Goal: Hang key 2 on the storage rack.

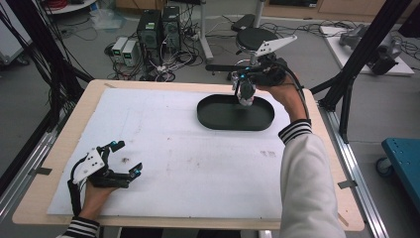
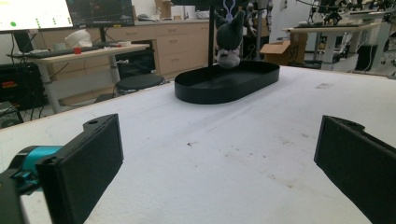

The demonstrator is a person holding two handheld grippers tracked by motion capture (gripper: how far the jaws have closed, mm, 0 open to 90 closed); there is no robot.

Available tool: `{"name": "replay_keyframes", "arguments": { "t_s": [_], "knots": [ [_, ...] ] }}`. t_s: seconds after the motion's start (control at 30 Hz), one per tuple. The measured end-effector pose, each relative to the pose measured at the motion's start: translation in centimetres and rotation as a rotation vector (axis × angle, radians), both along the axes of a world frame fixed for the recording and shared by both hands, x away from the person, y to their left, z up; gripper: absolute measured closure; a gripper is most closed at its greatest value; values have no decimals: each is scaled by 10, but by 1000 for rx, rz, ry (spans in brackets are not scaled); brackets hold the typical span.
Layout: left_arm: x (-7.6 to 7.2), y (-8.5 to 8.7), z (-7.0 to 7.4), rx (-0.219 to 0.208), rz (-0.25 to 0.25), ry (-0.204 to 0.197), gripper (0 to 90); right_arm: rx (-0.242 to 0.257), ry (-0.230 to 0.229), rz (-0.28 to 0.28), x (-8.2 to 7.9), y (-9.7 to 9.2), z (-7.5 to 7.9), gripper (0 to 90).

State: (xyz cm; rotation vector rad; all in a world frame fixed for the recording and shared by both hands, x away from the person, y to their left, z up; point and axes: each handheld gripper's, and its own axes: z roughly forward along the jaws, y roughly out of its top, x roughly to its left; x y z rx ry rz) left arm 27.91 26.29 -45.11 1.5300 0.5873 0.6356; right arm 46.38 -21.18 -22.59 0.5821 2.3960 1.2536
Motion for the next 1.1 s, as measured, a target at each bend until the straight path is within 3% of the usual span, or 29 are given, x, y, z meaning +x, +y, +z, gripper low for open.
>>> {"name": "replay_keyframes", "arguments": {
  "t_s": [0.2,0.53,1.1],
  "knots": [
    [0,2,-1,-13,2,-7,17,-55,8,3,14,8,5,883],
    [0,3,-1,-28,-2,-8,17,-87,32,-5,32,15,6,883],
    [0,4,-2,-44,-4,-9,17,-135,73,-18,51,19,-13,883]
  ]
}}
